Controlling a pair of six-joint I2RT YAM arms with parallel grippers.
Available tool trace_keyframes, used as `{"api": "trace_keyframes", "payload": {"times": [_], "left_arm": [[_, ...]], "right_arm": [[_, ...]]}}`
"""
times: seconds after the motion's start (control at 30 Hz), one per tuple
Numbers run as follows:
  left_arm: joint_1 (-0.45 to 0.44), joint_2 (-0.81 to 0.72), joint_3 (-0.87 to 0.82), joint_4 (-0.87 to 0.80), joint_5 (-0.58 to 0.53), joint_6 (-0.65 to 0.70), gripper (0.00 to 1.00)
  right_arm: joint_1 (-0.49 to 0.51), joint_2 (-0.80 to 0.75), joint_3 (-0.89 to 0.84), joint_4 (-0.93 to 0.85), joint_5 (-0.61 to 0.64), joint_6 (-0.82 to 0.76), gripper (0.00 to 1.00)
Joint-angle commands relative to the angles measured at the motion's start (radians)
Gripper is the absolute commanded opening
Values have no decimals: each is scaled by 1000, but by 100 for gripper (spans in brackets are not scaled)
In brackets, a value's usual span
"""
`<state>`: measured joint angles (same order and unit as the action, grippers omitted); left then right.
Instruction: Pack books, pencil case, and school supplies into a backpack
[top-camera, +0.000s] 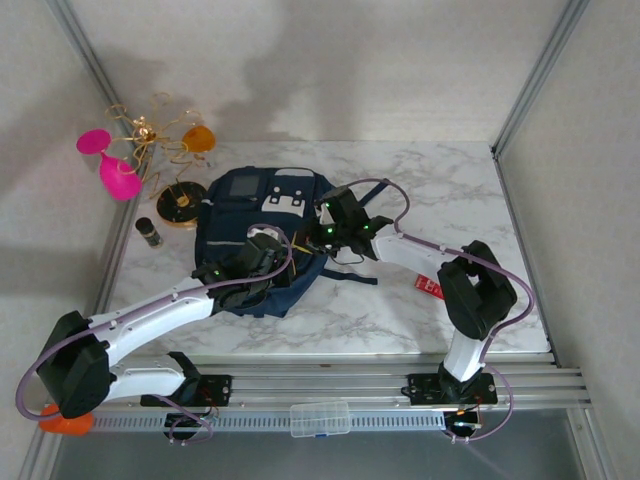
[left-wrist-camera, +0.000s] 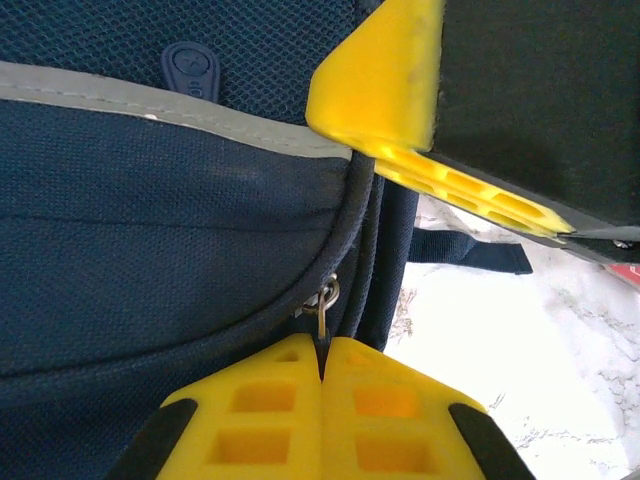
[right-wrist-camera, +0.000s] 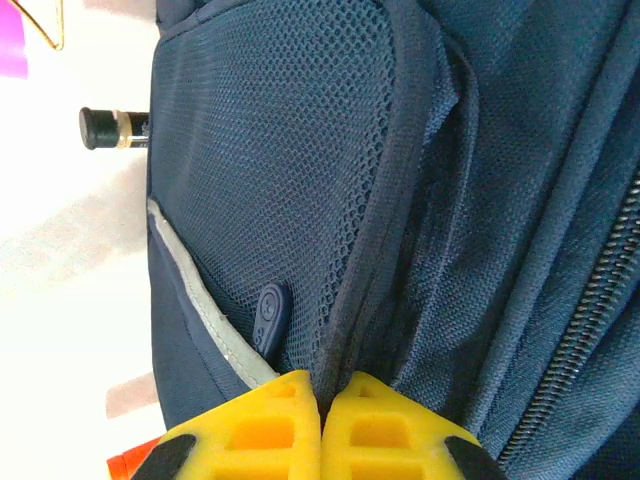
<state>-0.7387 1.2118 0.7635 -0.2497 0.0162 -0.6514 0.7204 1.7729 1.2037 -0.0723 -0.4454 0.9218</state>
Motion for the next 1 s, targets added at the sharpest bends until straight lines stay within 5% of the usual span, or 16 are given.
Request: {"api": "trace_keyframes", "payload": {"times": [0.0,0.13,0.3,0.47,0.7,0.77,0.83,0.9,0.97], "left_arm": [[7,-30,22,-61,-13,32,0],[32,-74,36,-225,-108,35,0],[94,-103,-12,-250,-95,77,0],[136,-63,-28,-90,31,65,0],[53,24,-12,139,108,-13,0],[25,60,7,130,86,-22,0],[5,78,19,110,74,-24,0],[-12,69,29,67,74,-16,21],[-29,44,27,32,76,-9,31]], "right_arm": [[-71,-35,15,-14,41,-135,0],[-214,-89,7,-133,-1,-285,0],[-402,-54,90,-258,-130,-456,0],[-435,-14,137,-234,-175,-518,0],[-421,51,123,-122,-203,-458,0],[-427,47,135,-148,-190,-465,26],[-440,6,118,-167,-173,-470,41],[-463,-62,77,-222,-78,-467,57],[-496,-144,9,-283,31,-466,68]]}}
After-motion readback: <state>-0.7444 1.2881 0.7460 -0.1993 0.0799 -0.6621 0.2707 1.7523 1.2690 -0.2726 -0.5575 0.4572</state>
